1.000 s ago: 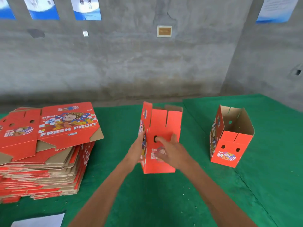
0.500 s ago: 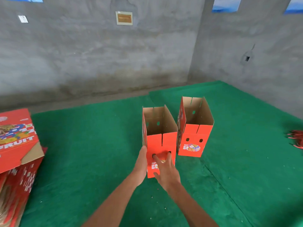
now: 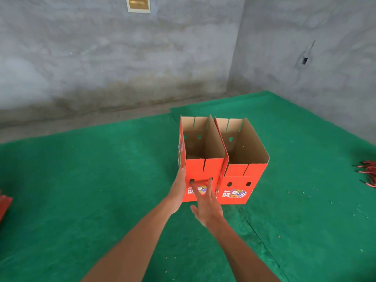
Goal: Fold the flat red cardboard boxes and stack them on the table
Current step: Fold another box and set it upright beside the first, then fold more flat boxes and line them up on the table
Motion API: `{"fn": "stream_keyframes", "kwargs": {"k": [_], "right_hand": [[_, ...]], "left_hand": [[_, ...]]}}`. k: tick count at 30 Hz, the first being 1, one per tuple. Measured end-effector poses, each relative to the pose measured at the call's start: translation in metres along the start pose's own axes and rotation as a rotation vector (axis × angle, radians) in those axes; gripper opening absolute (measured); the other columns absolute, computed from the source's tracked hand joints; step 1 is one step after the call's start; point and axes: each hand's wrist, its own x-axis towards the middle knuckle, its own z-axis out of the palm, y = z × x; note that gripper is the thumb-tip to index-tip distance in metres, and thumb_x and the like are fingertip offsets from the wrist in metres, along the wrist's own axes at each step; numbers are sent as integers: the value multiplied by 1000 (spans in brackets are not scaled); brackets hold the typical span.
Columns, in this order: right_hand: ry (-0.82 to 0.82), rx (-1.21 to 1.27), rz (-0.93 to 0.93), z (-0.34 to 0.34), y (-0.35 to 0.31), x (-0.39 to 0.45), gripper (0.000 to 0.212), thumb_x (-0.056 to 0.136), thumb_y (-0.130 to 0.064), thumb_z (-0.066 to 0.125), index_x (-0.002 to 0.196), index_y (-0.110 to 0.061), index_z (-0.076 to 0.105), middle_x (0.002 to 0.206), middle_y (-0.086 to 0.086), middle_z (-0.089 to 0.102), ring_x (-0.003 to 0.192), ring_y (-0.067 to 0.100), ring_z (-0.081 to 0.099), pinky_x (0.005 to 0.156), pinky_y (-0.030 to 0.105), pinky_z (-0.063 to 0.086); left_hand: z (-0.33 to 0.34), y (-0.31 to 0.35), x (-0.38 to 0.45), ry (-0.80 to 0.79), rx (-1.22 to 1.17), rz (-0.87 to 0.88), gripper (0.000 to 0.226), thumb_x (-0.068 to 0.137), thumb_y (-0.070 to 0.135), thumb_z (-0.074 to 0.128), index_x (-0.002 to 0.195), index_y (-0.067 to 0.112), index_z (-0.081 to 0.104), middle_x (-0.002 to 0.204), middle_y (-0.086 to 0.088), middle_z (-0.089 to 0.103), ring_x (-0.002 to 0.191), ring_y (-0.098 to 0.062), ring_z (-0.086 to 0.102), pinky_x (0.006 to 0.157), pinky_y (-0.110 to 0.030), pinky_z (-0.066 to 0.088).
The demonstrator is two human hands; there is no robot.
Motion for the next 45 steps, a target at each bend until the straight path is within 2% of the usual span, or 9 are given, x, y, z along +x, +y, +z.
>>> {"fn": "stream_keyframes", "kwargs": {"k": [6, 9, 13, 22, 28, 32, 36, 40, 45], "right_hand": [[107, -67, 83, -22, -46, 5, 48, 107, -26, 47, 153, -24, 36, 150, 15, 42, 123, 37, 60, 96, 45, 53], [212, -58, -79, -41, -101, 5, 31, 105, -30, 51, 132, -17, 59, 125, 9, 59, 101, 33, 70, 82, 43, 56], [369, -90, -367, -59, -202, 1, 23, 95, -29, 67, 115, -17, 71, 96, 8, 68, 84, 31, 72, 70, 41, 57], [189, 79, -747, -2, -463, -40, 46, 107, -49, 44, 147, -29, 51, 133, -1, 62, 114, 20, 65, 84, 37, 58], [11, 263, -647, 48, -533, -61, 37, 105, -44, 53, 139, -29, 46, 116, 7, 59, 84, 19, 66, 66, 27, 52], [-4, 423, -472, 57, -547, -56, 29, 102, -32, 63, 121, -12, 57, 115, 8, 57, 101, 22, 61, 88, 34, 55], [-204, 800, -301, 52, -549, -49, 40, 96, -38, 69, 74, -10, 53, 73, 3, 56, 60, 17, 46, 49, 25, 38], [-238, 1028, -274, 38, -551, -55, 38, 91, -27, 78, 118, -16, 54, 106, 0, 64, 95, 16, 67, 78, 34, 61], [-154, 1180, -354, 9, -545, -67, 44, 87, -21, 79, 122, -25, 52, 113, 0, 64, 100, 17, 69, 80, 40, 63]], "left_hand": [[-22, 17, -15, 117, 229, 45, 34, 110, 39, 38, 135, 30, 59, 124, 11, 64, 107, 1, 61, 89, -24, 48], [-69, 35, -45, 296, 615, 257, 35, 106, 23, 55, 139, 14, 62, 137, -1, 62, 127, -17, 58, 113, -32, 41], [-173, 70, -108, 545, 1092, 482, 33, 98, 6, 58, 128, 11, 70, 136, -6, 65, 127, -28, 59, 112, -42, 42], [-433, 90, -324, 1082, 1345, -105, 63, 102, 44, 48, 159, 30, 27, 167, -5, 24, 157, -29, 15, 126, -61, 3], [-552, 54, -424, 1052, 1210, -444, 94, 86, 80, 54, 162, 39, 15, 172, -10, 7, 157, -41, 4, 123, -69, 8], [-572, 40, -434, 1054, 1226, -442, 98, 83, 87, 49, 161, 37, 17, 171, -11, 8, 155, -45, 3, 122, -67, 5], [-572, 37, -436, 1020, 1241, -438, 72, 102, 66, 36, 162, 31, 18, 172, -11, 8, 157, -46, 1, 124, -67, 5], [-569, 46, -447, 1011, 1301, -445, 60, 105, 50, 44, 151, 11, 41, 164, -16, 31, 153, -40, 22, 123, -58, 25], [-549, 81, -452, 959, 1444, -446, 40, 100, 30, 51, 133, 6, 55, 134, -16, 60, 123, -35, 60, 100, -41, 50]]}}
